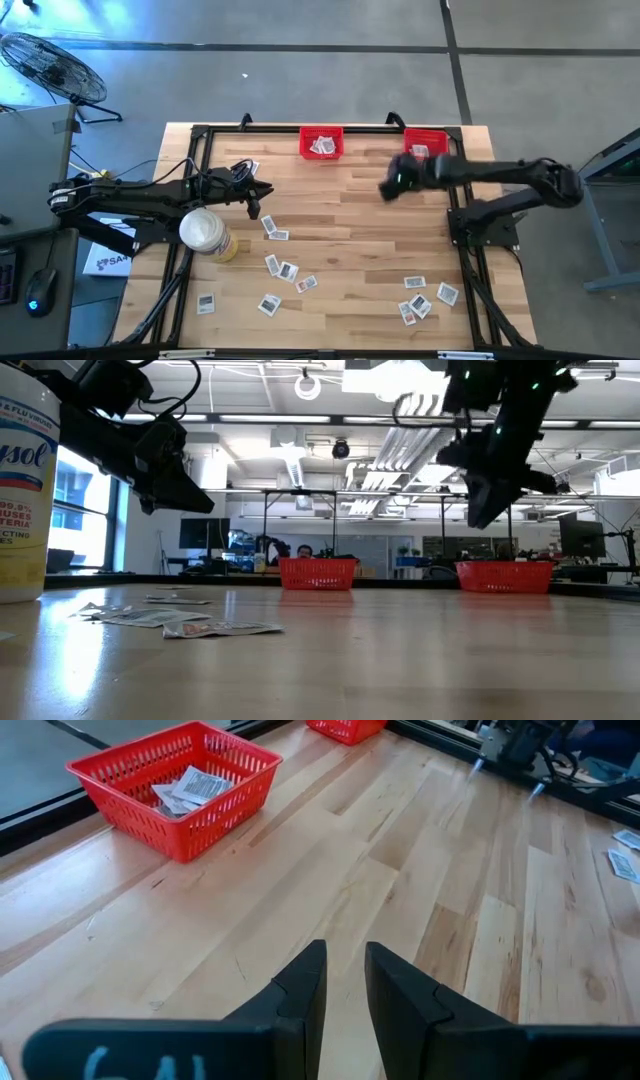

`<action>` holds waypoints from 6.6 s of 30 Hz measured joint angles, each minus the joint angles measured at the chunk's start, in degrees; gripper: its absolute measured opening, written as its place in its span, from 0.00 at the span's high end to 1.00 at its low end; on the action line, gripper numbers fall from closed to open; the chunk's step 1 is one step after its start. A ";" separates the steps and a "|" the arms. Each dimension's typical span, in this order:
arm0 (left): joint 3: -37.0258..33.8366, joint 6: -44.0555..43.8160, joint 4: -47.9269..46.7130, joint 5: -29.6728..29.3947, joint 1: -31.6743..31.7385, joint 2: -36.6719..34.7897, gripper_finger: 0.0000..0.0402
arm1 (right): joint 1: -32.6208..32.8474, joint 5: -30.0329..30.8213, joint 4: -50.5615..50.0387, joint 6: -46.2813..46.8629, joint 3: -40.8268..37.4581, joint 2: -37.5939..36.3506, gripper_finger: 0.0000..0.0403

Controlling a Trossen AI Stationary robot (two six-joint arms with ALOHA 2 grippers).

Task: Pick & Place First Aid Supplies
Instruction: Put the ointment pack into the right red bin

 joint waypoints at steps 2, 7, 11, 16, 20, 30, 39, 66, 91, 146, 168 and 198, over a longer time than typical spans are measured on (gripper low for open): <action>0.00 -0.01 -0.01 0.01 0.00 0.00 0.82 | 7.87 -2.33 0.05 6.27 0.00 1.05 0.84; 0.00 -0.01 -0.02 0.00 0.00 0.00 0.82 | 23.57 -11.10 0.07 25.62 0.00 4.50 0.88; 0.00 -0.01 -0.01 0.00 0.00 -0.01 0.82 | 32.42 -22.38 0.62 38.22 0.00 7.22 0.92; 0.00 -0.01 0.00 0.01 -0.01 0.00 0.82 | 40.47 -35.68 2.40 51.61 0.00 10.01 0.95; 0.00 0.01 0.00 0.01 0.01 0.00 0.82 | 45.53 -39.45 1.41 53.80 -0.02 11.67 0.95; 0.00 -0.01 0.00 0.00 0.00 0.00 0.82 | 47.45 -31.18 0.98 51.62 -0.11 15.70 0.95; 0.00 -0.01 0.00 -0.01 -0.01 0.00 0.82 | 46.07 -33.21 5.11 49.78 -0.11 20.81 0.95; 0.00 -0.01 -0.01 0.00 -0.01 -0.01 0.82 | 38.92 -32.68 10.49 33.77 -0.02 20.50 0.99; 0.00 -0.01 0.00 0.00 -0.01 -0.02 0.82 | 31.35 -18.57 10.22 23.68 -0.02 23.24 1.00; 0.00 -0.01 0.00 -0.01 -0.01 -0.02 0.82 | 20.97 -7.31 14.12 -0.91 -7.63 18.35 0.99; 0.00 -0.01 0.00 0.00 -0.01 -0.02 0.82 | 1.37 12.93 -8.23 8.92 0.87 6.54 1.00; 0.00 -0.01 -0.02 -0.01 0.01 -0.02 0.82 | -34.59 11.88 5.30 -2.74 0.52 15.72 0.89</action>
